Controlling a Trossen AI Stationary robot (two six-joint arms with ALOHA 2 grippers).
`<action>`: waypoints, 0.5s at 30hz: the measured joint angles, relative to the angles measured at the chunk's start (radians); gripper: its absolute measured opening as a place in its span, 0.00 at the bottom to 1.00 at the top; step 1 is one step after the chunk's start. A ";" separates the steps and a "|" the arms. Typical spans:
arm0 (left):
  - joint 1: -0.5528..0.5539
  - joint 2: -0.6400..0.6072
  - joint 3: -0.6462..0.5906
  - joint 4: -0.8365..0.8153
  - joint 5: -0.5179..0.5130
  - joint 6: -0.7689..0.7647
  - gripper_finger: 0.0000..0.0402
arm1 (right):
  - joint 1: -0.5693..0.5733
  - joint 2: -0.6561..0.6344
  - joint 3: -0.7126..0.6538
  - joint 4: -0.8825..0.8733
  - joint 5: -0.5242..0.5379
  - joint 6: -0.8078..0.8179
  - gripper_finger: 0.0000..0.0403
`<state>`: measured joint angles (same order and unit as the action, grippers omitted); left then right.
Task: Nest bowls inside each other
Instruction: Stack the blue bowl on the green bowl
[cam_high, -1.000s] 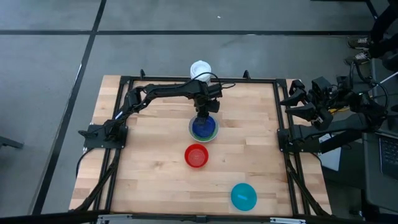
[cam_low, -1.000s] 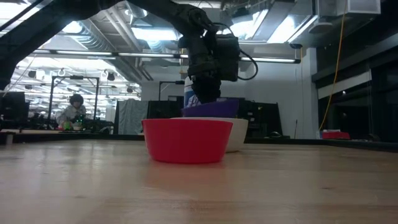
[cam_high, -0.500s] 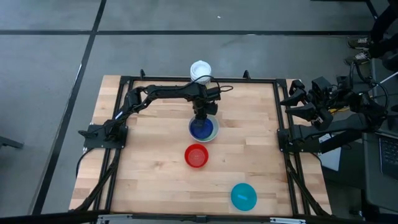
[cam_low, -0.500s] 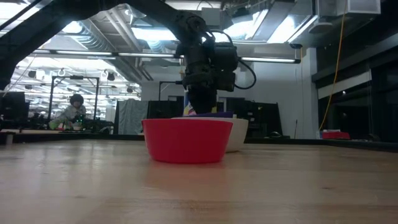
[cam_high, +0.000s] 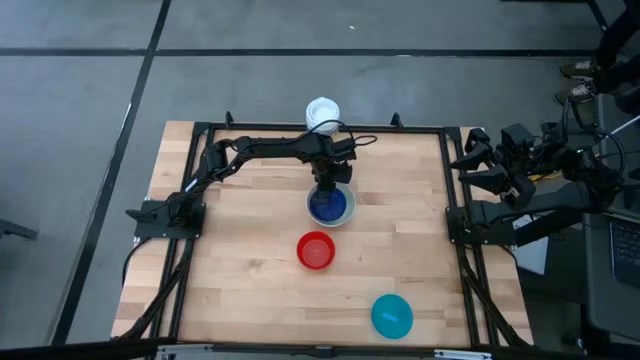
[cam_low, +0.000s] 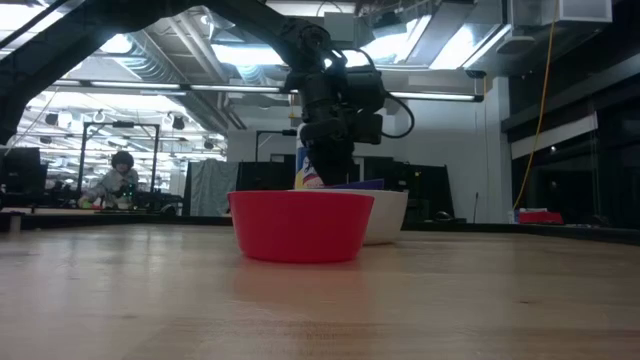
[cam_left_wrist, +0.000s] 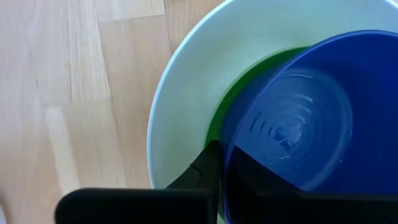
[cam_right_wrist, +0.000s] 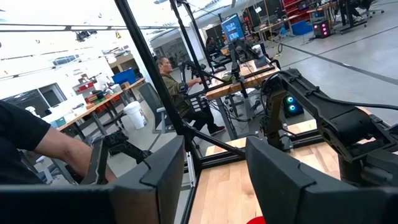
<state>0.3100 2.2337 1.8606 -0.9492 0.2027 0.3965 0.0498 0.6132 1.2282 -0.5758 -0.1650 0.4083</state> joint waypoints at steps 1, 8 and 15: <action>0.000 0.000 0.000 0.003 -0.002 0.003 0.03 | 0.000 0.000 0.000 0.000 0.000 0.000 0.44; 0.006 0.000 0.003 0.012 -0.001 0.016 0.16 | 0.000 0.000 0.000 0.000 -0.001 0.000 0.41; 0.006 0.000 0.004 0.014 0.007 -0.011 0.30 | 0.000 0.000 0.000 0.000 -0.004 0.002 0.43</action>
<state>0.3161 2.2337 1.8645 -0.9350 0.2098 0.3853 0.0494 0.6132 1.2282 -0.5758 -0.1692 0.4103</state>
